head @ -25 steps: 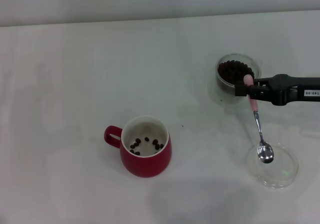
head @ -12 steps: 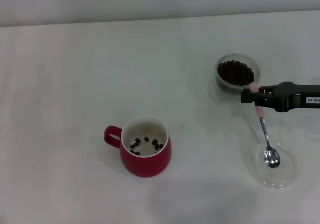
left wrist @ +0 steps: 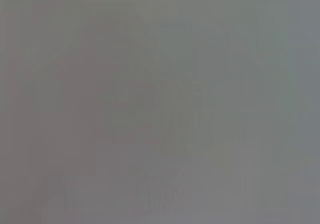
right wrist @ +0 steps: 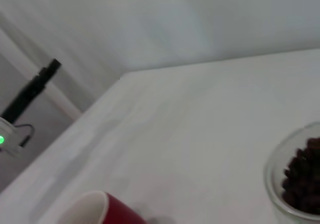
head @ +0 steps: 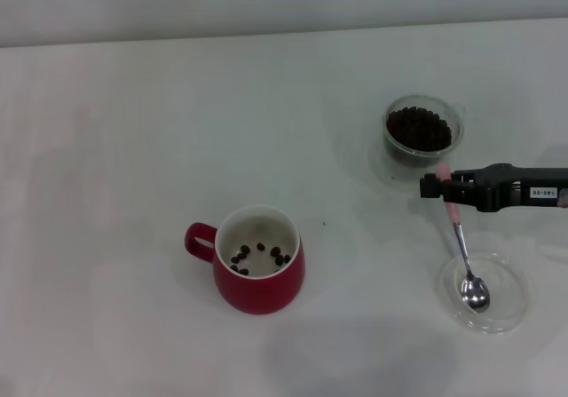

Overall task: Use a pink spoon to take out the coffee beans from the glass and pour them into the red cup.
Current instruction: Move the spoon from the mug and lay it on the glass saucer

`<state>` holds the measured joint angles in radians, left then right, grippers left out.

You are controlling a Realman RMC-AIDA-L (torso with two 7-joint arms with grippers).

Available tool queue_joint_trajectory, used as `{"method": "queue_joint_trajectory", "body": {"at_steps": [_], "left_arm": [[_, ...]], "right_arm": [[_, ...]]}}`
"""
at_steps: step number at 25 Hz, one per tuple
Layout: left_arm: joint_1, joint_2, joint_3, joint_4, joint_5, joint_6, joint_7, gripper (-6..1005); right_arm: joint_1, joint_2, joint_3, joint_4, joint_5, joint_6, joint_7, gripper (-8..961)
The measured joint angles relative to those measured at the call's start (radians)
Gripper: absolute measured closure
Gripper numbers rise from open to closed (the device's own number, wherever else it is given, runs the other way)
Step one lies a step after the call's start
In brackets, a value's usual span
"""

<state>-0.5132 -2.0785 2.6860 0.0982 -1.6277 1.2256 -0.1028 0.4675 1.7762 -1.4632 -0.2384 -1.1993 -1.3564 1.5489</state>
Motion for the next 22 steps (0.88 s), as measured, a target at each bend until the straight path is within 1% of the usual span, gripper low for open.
{"method": "queue_joint_trajectory", "body": {"at_steps": [18,22], "left_arm": [[-0.001,-0.002,0.000,0.000,0.000,-0.002,0.000,199],[-0.001,-0.002,0.000,0.002,0.000,-0.011,0.000,198]], "right_arm": [[-0.007,0.002,-0.003,0.003,-0.054,0.006,0.054,791],[-0.004,0.002,-0.003,0.004,-0.088,0.010,0.089,790]]}}
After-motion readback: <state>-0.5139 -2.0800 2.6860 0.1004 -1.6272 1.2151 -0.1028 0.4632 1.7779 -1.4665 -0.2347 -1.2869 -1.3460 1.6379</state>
